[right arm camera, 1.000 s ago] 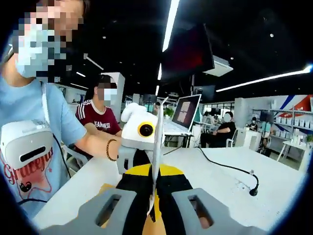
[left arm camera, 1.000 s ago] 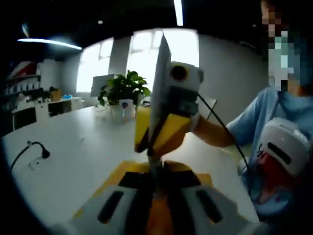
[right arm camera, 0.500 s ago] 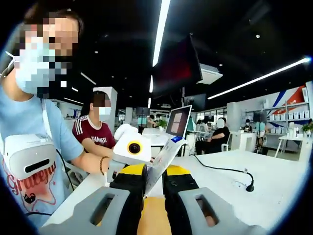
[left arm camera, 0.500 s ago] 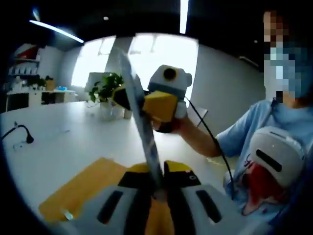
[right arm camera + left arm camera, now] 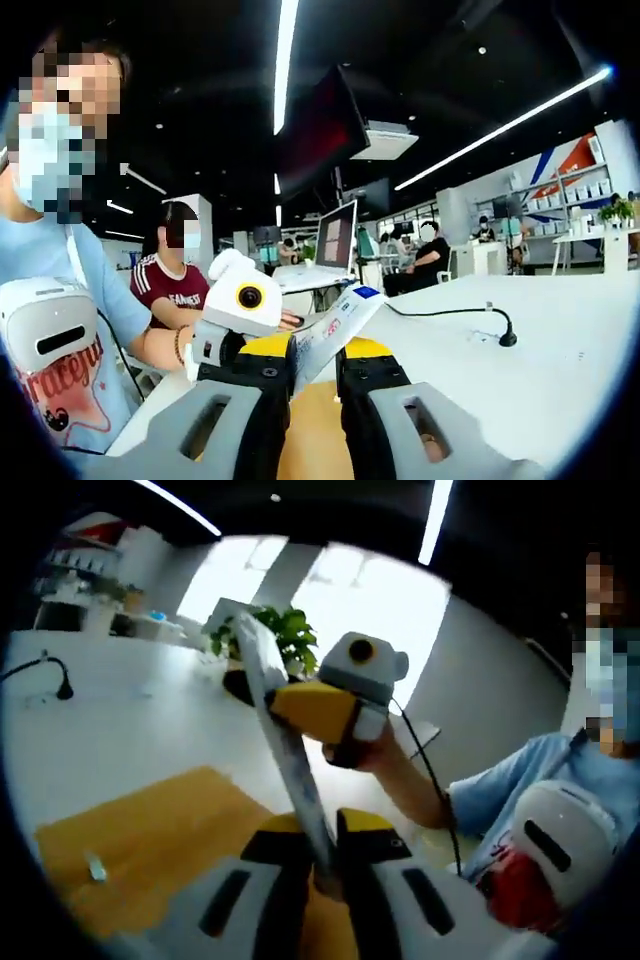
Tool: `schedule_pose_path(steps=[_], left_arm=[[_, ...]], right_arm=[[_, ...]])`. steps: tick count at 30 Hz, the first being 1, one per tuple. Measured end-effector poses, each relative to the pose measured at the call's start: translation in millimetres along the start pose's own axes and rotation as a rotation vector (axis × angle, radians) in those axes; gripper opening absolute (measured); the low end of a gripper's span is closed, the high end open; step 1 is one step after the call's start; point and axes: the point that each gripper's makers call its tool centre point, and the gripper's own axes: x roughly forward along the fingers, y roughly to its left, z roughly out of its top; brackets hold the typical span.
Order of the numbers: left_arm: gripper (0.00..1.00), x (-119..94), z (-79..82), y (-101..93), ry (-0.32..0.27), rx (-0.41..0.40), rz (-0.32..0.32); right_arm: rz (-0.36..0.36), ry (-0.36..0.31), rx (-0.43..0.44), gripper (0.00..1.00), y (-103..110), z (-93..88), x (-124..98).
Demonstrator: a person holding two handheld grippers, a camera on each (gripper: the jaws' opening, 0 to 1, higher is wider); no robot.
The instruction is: Pick up the toothpaste unscrew the cap squeeze it onto the small board screw the cap back on and return it to the table
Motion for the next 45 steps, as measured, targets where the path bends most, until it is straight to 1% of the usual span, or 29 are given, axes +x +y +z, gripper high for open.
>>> schedule_pose_path(steps=[1, 3, 5, 7, 9, 11, 13, 15, 16, 17, 18, 19, 22, 23, 24, 26, 27, 28, 29, 30, 31, 33, 37, 38, 39, 40, 41, 43, 45], left_arm=[[0.08, -0.1, -1.9, 2.2, 0.006, -0.039, 0.015], [0.08, 1.0, -4.7, 6.9, 0.011, -0.058, 0.037], [0.07, 1.7, -7.5, 10.9, 0.007, -0.130, 0.055], [0.07, 2.7, -6.1, 7.1, -0.014, -0.183, 0.015], [0.07, 1.2, -4.9, 5.3, -0.016, -0.259, -0.001], [0.07, 0.7, -5.0, 4.8, -0.005, -0.272, 0.000], [0.07, -0.3, -7.9, 4.5, 0.013, -0.307, 0.005], [0.07, -1.4, -10.5, 3.7, 0.027, -0.351, -0.014], [0.07, 4.1, -15.2, -2.2, 0.026, -0.357, -0.022], [0.07, 7.9, -16.5, -10.0, 0.014, -0.391, -0.053], [0.07, 7.7, -15.1, -12.3, 0.004, -0.442, -0.074], [0.07, 7.9, -14.0, -12.5, -0.005, -0.477, -0.088], [0.07, 7.7, -12.7, -9.8, -0.007, -0.500, -0.095], [0.07, 9.8, -13.3, -13.1, -0.003, -0.512, -0.100], [0.07, 6.4, -8.0, -11.4, -0.006, -0.536, -0.118], [0.07, 5.4, -2.3, -16.6, -0.008, -0.610, -0.171], [0.07, 6.2, -1.8, -17.9, -0.002, -0.635, -0.183], [0.07, 4.7, -0.3, -15.2, 0.000, -0.637, -0.186], [0.07, 3.4, 1.2, -11.3, -0.003, -0.627, -0.181], [0.07, 3.6, 1.4, -11.9, -0.003, -0.637, -0.189], [0.07, 3.6, 1.7, -14.7, -0.002, -0.664, -0.210], [0.07, 4.4, 2.3, -20.4, 0.005, -0.727, -0.255], [0.07, 10.5, 1.9, -22.5, 0.023, -0.744, -0.273], [0.07, 11.2, 2.3, -22.8, 0.025, -0.749, -0.276], [0.07, 11.6, 2.8, -22.9, 0.025, -0.756, -0.280], [0.07, 10.8, 3.3, -24.4, 0.025, -0.765, -0.288], [0.07, 10.0, 4.6, -26.0, 0.021, -0.769, -0.301], [0.07, 7.8, 5.2, -29.9, 0.024, -0.777, -0.329], [0.07, 7.9, 2.6, -30.9, 0.037, -0.781, -0.338]], right_arm=[[0.001, 0.001, 0.002, 0.16, 0.0, -1.4, 0.6], [-0.005, 0.015, -0.003, 0.16, -0.2, -5.5, 2.5], [-0.001, 0.035, -0.015, 0.16, -0.3, -10.1, 4.2], [0.004, 0.038, -0.035, 0.19, -0.9, -9.9, 3.6], [-0.004, 0.042, -0.112, 0.24, -3.8, -6.7, 0.6], [-0.028, 0.046, -0.165, 0.28, -8.0, -4.3, -4.7], [-0.056, 0.047, -0.241, 0.28, -13.3, -1.4, -12.0], [-0.084, 0.048, -0.297, 0.27, -19.3, 1.5, -22.5], [-0.098, 0.058, -0.339, 0.27, -22.4, 1.9, -28.2], [-0.110, 0.070, -0.406, 0.27, -25.3, 2.6, -33.6], [-0.093, 0.090, -0.508, 0.27, -23.3, 2.6, -38.1], [-0.049, 0.108, -0.643, 0.27, -16.8, 3.3, -43.3], [-0.032, 0.252, -0.879, 0.28, -17.8, -3.4, -51.8], [-0.017, 0.264, -0.943, 0.28, -16.4, -4.0, -51.2], [0.006, 0.279, -0.979, 0.28, -14.3, -6.6, -50.7], [0.000, 0.296, -1.061, 0.28, -16.9, -7.7, -48.5], [0.017, 0.328, -1.149, 0.30, -17.2, -12.6, -45.6], [0.030, 0.365, -1.178, 0.34, -18.0, -17.9, -45.1], [0.048, 0.374, -1.198, 0.38, -15.2, -22.4, -41.3], [0.054, 0.350, -1.265, 0.40, -12.0, -21.9, -36.3], [0.062, 0.365, -1.384, 0.40, -10.5, -24.4, -32.5], [0.060, 0.378, -1.470, 0.38, -10.2, -26.7, -26.3], [0.060, 0.292, -1.529, 0.29, -2.8, -20.4, -12.2], [0.068, 0.290, -1.529, 0.27, -1.6, -21.4, -10.7], [0.117, 0.302, -1.502, 0.21, 3.2, -28.0, -8.7], [0.119, 0.315, -1.517, 0.13, 3.6, -29.5, -7.0], [0.130, 0.307, -1.558, 0.12, 7.5, -30.3, -4.7], [0.162, 0.295, -1.575, 0.12, 15.0, -36.6, -0.8], [0.182, 0.290, -1.634, 0.06, 20.2, -40.2, 4.3]])
